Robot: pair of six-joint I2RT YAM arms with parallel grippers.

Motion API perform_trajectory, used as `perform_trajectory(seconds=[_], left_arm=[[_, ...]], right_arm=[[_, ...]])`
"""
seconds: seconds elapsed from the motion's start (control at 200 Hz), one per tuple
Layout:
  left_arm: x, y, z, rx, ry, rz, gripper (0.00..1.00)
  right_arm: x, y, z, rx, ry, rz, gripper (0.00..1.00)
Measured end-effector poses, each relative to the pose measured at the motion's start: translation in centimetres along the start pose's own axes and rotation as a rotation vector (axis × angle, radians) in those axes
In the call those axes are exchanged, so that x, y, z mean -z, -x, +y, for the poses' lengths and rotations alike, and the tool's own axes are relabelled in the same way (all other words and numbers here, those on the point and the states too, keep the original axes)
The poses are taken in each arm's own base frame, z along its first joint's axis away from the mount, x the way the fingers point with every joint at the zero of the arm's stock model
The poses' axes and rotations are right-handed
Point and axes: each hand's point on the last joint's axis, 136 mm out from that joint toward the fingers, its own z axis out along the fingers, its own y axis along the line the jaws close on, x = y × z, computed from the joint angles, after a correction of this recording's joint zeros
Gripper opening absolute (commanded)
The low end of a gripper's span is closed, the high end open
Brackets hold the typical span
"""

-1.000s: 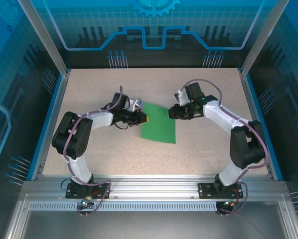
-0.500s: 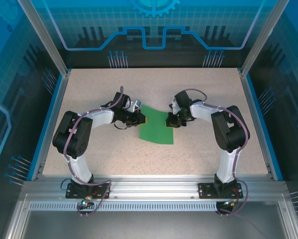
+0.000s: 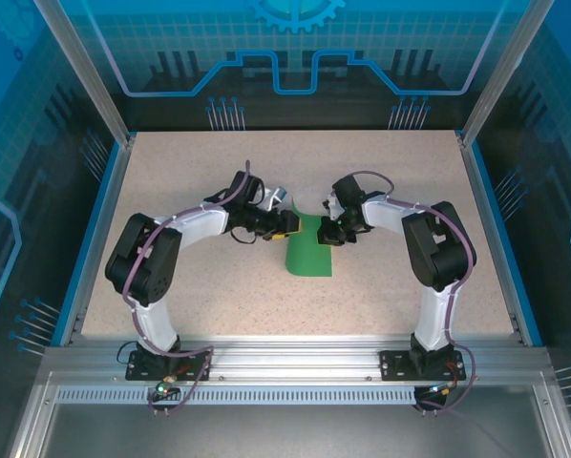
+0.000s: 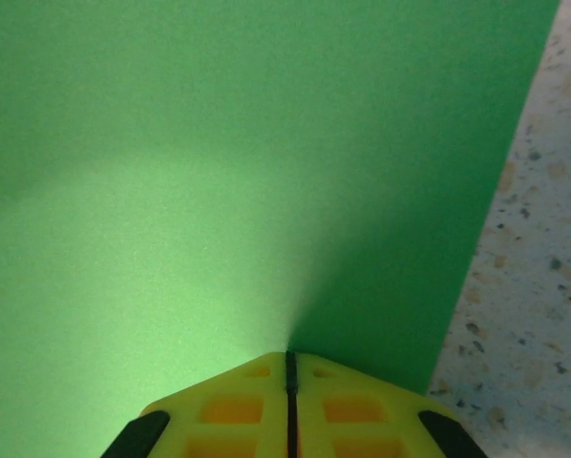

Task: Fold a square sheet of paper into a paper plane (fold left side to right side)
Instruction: First fold in half a square sheet of paper at the center of the table.

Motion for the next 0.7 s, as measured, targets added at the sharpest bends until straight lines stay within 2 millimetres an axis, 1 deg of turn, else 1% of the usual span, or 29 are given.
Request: perform_trajectory(seconds=[0.095,0.225,0.335,0.41,0.465,0.595,0.7], left_arm=[[-1.0,0.1,-0.6,-0.003,-0.017,0.016,0.62],[-2.3,-0.3,-0.1,0.009,-0.021,0.042,0.62],[-3.0,-0.5,0.5,0.032,-0.02,0.056,0.58],[-3.2,-0.5,0.6,0.036,-0.019,0.058,0.55],[-3.3,-0.4,0.7,0.037,-0.018,0.059,0.5],[-3.5,-0.3,0.8,0.041,-0.017,0.057,0.32],[-3.5,-0.2,0.8,0.04,-0.016,0.056,0.2]], right_arm=[[-0.1,0.1,0.2,0.002,0.014,-0.008,0.1],[0.0,0.0,0.2,0.0,0.027,-0.027,0.12],[0.6,-0.4,0.2,-0.006,0.03,-0.037,0.16],[1.5,-0.4,0.2,-0.01,0.035,-0.061,0.2],[2.5,-0.1,0.3,-0.01,0.041,-0.09,0.21],[5.4,0.9,0.7,-0.011,0.07,-0.178,0.26],[6.9,1.1,1.3,-0.013,0.114,-0.224,0.32]])
